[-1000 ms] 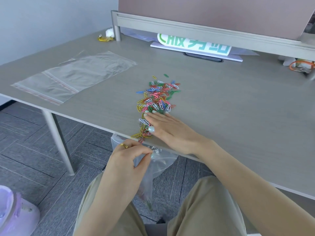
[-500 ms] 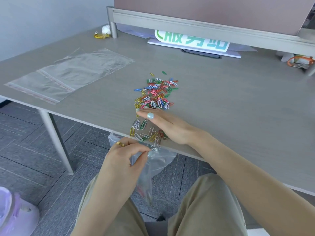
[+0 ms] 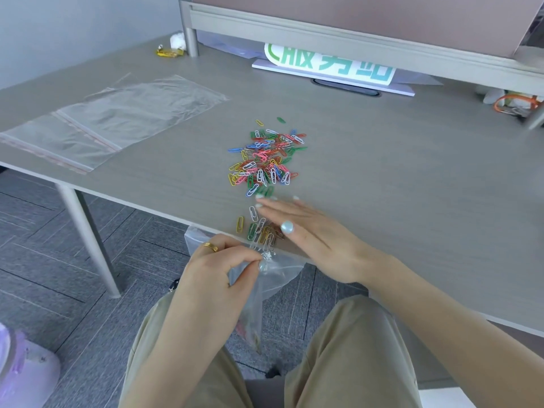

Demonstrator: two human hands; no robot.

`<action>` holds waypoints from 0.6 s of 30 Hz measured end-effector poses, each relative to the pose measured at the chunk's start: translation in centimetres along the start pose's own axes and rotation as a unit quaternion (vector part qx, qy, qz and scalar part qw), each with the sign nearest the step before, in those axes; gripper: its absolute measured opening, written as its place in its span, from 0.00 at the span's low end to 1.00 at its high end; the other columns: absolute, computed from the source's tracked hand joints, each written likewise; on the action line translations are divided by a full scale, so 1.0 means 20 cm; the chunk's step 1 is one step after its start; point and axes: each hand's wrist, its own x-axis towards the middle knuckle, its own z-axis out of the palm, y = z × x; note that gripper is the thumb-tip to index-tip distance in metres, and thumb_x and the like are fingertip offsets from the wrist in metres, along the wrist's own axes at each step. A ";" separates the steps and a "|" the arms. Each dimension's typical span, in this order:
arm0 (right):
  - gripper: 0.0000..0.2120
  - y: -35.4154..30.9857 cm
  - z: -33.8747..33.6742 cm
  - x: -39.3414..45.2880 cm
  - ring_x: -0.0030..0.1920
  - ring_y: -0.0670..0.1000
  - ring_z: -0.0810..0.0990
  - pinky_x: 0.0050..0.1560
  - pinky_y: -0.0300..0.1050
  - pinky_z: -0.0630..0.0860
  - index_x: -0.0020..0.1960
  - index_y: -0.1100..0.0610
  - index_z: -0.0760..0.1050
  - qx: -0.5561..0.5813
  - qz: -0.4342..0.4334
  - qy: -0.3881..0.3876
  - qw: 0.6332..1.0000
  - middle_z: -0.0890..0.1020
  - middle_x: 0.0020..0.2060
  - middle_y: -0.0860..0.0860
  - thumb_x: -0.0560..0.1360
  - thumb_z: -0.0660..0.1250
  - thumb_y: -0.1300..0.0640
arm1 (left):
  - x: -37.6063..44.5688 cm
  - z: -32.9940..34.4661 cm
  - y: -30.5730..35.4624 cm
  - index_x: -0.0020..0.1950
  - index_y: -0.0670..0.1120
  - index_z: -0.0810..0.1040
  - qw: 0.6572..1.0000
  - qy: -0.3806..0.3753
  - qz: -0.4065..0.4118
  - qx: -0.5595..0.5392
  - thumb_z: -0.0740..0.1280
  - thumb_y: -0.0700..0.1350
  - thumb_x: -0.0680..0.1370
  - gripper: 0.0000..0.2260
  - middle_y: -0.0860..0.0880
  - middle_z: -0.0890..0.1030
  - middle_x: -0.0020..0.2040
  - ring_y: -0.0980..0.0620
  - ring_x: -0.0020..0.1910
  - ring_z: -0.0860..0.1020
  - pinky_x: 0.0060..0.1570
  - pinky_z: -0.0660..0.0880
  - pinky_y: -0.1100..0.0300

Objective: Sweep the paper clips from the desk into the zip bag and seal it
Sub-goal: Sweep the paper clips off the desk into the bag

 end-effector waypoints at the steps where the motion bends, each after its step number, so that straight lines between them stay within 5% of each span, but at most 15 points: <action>1: 0.33 0.02 -0.01 -0.02 0.73 0.35 0.45 0.73 0.39 0.39 0.75 0.51 0.52 -0.030 0.019 -0.002 0.999 0.52 0.75 0.43 0.75 0.35 0.37 | 0.00 0.00 0.00 0.38 0.51 0.80 1.000 -0.002 -0.001 0.001 0.64 0.46 0.67 0.06 0.58 0.77 0.40 0.62 0.45 0.72 0.44 0.64 0.78; 6: 0.34 0.00 -0.01 -0.11 0.71 0.37 0.32 0.70 0.41 0.29 0.74 0.50 0.39 -0.197 0.031 -0.077 0.977 0.40 0.74 0.42 0.72 0.30 0.37 | -0.01 0.01 0.00 0.39 0.50 0.81 1.000 -0.010 0.000 0.003 0.63 0.46 0.67 0.07 0.58 0.77 0.40 0.61 0.46 0.71 0.43 0.63 0.78; 18: 0.27 -0.02 0.04 0.10 0.73 0.38 0.41 0.71 0.38 0.34 0.75 0.51 0.45 -0.151 -0.002 -0.056 0.987 0.48 0.76 0.44 0.79 0.35 0.42 | -0.01 0.00 0.01 0.38 0.50 0.81 1.000 -0.003 0.011 0.007 0.64 0.46 0.67 0.06 0.58 0.76 0.39 0.61 0.43 0.72 0.42 0.64 0.78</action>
